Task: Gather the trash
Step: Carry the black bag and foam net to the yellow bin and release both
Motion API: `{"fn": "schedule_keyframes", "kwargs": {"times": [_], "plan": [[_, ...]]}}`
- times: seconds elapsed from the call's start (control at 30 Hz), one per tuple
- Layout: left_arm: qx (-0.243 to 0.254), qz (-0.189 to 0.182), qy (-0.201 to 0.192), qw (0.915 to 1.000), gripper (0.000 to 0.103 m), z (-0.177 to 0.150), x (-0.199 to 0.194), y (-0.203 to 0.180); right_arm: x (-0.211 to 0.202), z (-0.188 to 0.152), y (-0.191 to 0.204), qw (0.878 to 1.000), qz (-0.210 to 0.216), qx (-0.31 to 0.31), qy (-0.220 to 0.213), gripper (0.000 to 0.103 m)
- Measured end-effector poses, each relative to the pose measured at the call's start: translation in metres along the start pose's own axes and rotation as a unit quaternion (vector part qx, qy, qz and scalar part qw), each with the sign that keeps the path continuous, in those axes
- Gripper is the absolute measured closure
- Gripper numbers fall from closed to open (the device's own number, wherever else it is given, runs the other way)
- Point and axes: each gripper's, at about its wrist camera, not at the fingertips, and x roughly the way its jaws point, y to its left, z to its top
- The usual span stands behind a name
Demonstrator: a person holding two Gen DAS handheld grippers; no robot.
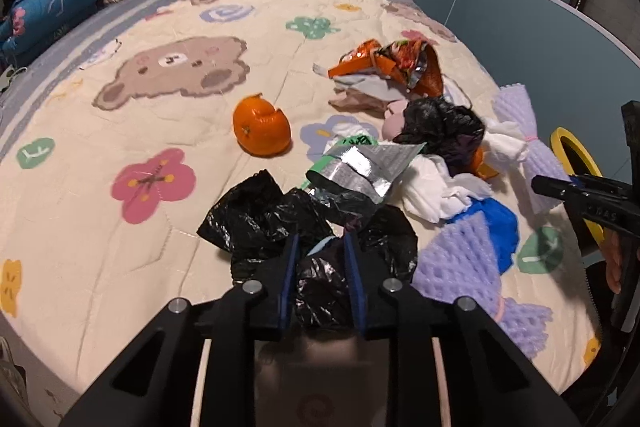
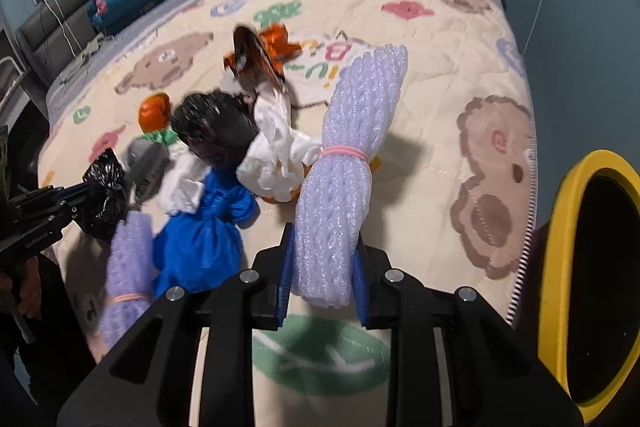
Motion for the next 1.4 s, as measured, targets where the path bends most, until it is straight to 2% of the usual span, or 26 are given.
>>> {"fn": "schedule_keyframes", "kwargs": {"times": [0.17,0.37,0.63,0.97,1.23,1.4], "plan": [[0.016,0.007,-0.022,0.9996,0.086,-0.004,-0.027,-0.005,-0.031,-0.008,-0.005,1.0,0.011,0.012,-0.026,0.08],[0.0,-0.009,-0.05,0.9987,0.087,-0.004,-0.06,-0.007,-0.063,-0.023,-0.01,0.998,0.041,0.035,-0.041,0.08],[0.009,-0.023,-0.098,0.9948,0.087,0.005,-0.096,-0.032,-0.117,-0.037,-0.018,0.993,0.071,0.045,-0.086,0.08],[0.033,-0.053,-0.136,0.9887,0.087,0.036,-0.111,-0.087,-0.197,-0.034,-0.043,0.982,0.064,0.056,-0.167,0.08],[0.072,-0.095,-0.166,0.9788,0.087,0.068,-0.121,-0.149,-0.266,-0.029,-0.086,0.966,0.022,0.081,-0.243,0.08],[0.091,-0.119,-0.169,0.9742,0.087,0.086,-0.114,-0.191,-0.287,-0.03,-0.119,0.961,-0.017,0.105,-0.257,0.08]]}}
